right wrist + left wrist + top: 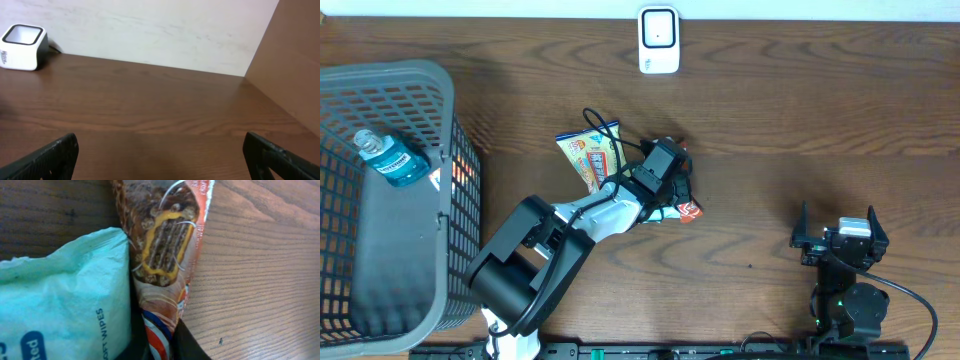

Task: Scan the item barcode
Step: 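Carry the chocolate bar out and place it right of the wipes pack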

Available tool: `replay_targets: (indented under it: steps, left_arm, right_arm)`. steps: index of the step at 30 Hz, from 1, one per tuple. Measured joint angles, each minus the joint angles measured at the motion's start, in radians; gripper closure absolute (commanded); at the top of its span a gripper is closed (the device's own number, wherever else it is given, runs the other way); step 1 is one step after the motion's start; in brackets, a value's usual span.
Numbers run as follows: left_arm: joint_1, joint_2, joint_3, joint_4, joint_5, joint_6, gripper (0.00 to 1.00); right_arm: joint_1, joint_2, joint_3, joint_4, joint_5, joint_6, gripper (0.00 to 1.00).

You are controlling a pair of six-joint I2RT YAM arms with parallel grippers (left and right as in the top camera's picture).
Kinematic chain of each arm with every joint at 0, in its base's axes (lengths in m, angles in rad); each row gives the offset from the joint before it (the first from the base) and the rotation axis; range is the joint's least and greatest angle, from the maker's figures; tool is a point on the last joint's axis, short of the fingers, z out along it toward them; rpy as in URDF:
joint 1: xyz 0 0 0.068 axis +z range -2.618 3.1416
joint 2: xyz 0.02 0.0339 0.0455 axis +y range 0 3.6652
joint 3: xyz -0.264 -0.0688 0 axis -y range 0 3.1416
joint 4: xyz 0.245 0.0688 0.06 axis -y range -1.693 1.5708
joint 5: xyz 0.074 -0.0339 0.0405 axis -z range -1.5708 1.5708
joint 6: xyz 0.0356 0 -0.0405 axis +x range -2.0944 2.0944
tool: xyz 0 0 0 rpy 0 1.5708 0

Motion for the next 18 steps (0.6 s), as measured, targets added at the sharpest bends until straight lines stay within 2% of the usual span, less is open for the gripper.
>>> replay_targets:
  steps: [2, 4, 5, 8, 10, 18]
  left_arm:
    - [0.0, -0.001, 0.001, -0.002, -0.003, -0.001, 0.83]
    - [0.0, -0.001, 0.002, -0.003, -0.003, 0.001, 0.72]
    - [0.0, -0.002, 0.002, 0.0, -0.004, -0.001, 0.65]
    - [0.0, -0.008, 0.005, 0.0, -0.007, 0.0, 0.22]
    - [0.0, -0.019, 0.013, 0.002, -0.01, 0.0, 0.09]
    - [0.002, -0.055, 0.008, -0.043, -0.03, 0.0, 0.06]
  right_arm:
    - [0.0, 0.0, 0.0, 0.0, 0.0, 0.0, 0.01]
    - [0.0, 0.0, 0.0, 0.0, 0.0, 0.0, 0.01]
    - [0.0, 0.0, 0.0, 0.0, 0.0, 0.0, 0.01]
    - [0.0, 0.0, 0.0, 0.0, 0.0, 0.0, 0.01]
    - [0.0, 0.0, 0.0, 0.0, 0.0, 0.0, 0.01]
    - [0.0, 0.0, 0.0, 0.0, 0.0, 0.0, 0.01]
